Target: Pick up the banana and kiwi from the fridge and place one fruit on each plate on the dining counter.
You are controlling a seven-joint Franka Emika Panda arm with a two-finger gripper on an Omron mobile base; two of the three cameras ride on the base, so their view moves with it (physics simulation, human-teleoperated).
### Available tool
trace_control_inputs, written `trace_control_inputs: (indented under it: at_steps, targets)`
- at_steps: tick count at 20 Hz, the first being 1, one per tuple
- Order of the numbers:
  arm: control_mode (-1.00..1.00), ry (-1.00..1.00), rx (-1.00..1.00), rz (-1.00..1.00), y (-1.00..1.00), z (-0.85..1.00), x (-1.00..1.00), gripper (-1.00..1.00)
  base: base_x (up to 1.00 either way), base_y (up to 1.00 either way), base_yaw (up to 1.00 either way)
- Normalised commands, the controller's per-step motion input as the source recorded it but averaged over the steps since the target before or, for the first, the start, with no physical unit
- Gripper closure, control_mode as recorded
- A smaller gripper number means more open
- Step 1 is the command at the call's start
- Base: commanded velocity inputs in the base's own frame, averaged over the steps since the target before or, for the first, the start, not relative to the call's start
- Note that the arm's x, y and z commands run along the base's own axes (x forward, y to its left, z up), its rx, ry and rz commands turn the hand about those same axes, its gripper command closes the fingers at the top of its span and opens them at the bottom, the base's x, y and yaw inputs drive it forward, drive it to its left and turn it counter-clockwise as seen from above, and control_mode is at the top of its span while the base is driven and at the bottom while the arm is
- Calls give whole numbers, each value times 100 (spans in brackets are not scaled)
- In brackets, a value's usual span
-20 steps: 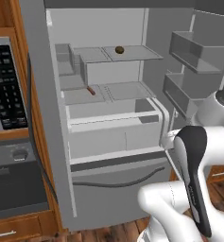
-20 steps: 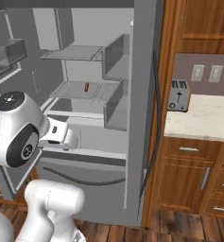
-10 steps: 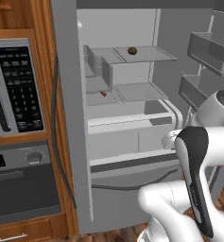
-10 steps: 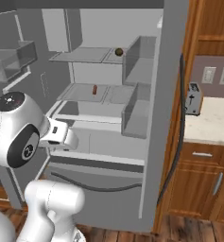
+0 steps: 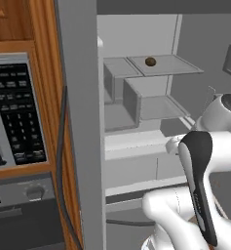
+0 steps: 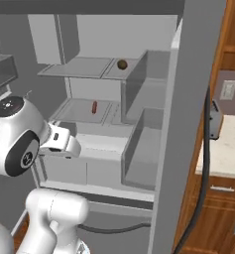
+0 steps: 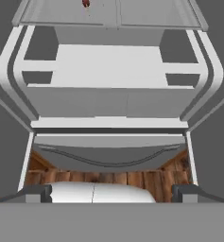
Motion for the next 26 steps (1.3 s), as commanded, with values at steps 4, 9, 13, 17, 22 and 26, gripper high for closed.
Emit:
trace_control_inputs:
  at_steps: [4, 9, 13, 17, 22, 26]
  targets:
    - [100, 0, 0, 0, 0, 0, 0, -100, 55, -31, 1]
    - [100, 0, 0, 0, 0, 0, 0, -100, 31, -50, 0]
    - [100, 0, 0, 0, 0, 0, 0, -100, 17, -34, 0]
    - [100, 0, 0, 0, 0, 0, 0, -100, 36, 5, 0]
    - [100, 0, 0, 0, 0, 0, 0, -100, 47, 20, 0]
    - [100, 0, 0, 0, 0, 0, 0, -100, 29, 10, 0]
